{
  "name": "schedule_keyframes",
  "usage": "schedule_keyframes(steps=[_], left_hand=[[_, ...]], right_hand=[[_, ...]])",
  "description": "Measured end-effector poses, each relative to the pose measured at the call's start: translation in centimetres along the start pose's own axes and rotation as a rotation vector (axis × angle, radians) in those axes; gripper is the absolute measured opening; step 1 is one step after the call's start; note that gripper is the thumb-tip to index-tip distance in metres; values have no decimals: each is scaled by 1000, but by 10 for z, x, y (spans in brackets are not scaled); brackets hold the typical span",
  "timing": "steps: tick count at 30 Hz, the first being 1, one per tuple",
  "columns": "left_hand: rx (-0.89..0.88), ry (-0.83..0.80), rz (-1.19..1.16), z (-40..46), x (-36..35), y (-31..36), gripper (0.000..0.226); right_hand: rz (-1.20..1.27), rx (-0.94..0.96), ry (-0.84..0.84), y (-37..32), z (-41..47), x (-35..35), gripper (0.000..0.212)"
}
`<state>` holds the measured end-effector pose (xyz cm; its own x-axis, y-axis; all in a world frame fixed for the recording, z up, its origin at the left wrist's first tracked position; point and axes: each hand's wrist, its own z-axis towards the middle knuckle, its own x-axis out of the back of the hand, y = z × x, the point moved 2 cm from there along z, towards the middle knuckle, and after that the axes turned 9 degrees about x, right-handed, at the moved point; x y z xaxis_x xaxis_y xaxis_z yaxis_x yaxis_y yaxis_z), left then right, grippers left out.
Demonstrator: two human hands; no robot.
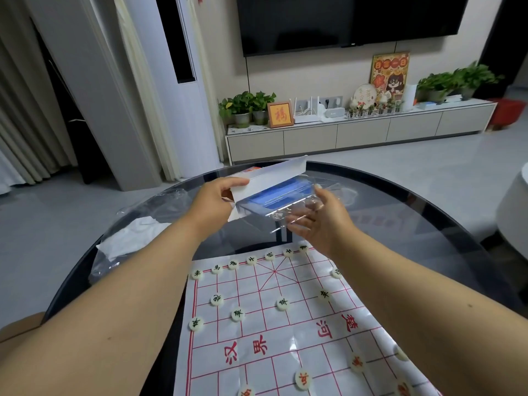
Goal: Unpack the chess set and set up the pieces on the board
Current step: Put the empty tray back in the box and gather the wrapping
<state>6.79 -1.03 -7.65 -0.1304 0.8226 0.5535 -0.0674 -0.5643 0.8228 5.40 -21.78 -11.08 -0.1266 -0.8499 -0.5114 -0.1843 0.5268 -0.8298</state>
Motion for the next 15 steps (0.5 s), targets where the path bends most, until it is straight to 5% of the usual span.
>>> schedule_keyframes(steps=[4, 8, 10, 15], left_hand=[[4, -8, -55, -10, 2, -4, 59], [-6, 14, -120, -20, 4, -4, 64], [1, 6, -156, -22, 6, -6, 61], [31, -55, -319, -20, 12, -7, 57]], right_hand=[[-178, 12, -59, 11, 10, -6, 62], [-296, 85, 54, 16, 26, -4, 62], [-377, 129, 123, 14, 30, -3, 85], [-389, 395, 89, 3, 32, 9, 98]])
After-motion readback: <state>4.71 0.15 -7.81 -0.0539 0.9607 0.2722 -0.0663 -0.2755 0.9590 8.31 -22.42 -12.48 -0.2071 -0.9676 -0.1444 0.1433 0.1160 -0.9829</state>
